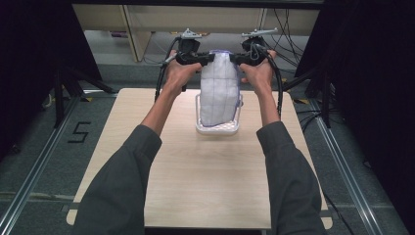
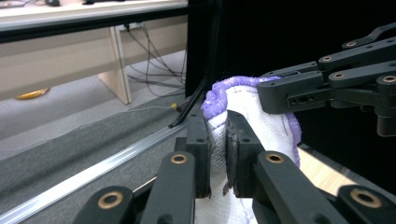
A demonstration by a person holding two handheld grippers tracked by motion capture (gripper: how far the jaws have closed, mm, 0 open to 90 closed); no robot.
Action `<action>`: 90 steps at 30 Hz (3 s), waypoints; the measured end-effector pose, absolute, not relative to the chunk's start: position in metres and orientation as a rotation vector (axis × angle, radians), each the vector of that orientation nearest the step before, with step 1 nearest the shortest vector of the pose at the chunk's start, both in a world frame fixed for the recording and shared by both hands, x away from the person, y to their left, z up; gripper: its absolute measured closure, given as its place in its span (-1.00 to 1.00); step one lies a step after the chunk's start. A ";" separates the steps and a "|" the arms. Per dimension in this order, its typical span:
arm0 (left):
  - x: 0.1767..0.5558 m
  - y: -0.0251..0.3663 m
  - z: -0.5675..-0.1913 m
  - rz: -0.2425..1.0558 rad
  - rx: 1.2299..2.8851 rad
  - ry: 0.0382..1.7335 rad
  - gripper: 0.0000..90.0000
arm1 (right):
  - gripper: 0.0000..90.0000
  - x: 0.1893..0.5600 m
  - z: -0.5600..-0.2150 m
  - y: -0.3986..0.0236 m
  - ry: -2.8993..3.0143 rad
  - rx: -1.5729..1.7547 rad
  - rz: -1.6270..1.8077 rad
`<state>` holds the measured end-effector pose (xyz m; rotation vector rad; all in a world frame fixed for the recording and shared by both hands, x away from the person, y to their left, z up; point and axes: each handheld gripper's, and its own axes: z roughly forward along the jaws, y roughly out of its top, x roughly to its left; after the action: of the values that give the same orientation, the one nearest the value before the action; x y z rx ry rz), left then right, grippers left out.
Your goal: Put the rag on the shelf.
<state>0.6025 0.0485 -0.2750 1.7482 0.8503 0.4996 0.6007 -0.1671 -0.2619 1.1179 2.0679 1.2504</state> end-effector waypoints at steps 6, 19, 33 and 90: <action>0.612 0.051 -0.289 0.503 1.753 0.889 0.80 | 0.89 0.616 -0.277 -0.161 2.072 1.129 1.246; 0.622 0.055 -0.315 0.485 1.767 1.006 0.79 | 0.87 0.626 -0.300 -0.142 2.100 1.190 1.144; 0.629 0.048 -0.329 0.447 1.806 1.022 0.76 | 0.88 0.626 -0.315 -0.149 2.113 1.257 1.064; 0.502 0.137 -0.336 0.355 1.904 1.007 -0.37 | -0.12 0.529 -0.316 -0.211 2.176 1.141 1.266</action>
<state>0.5021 0.1375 -0.3358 1.9038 1.0072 0.3551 0.5289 -0.2114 -0.3157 1.1413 2.1765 1.2664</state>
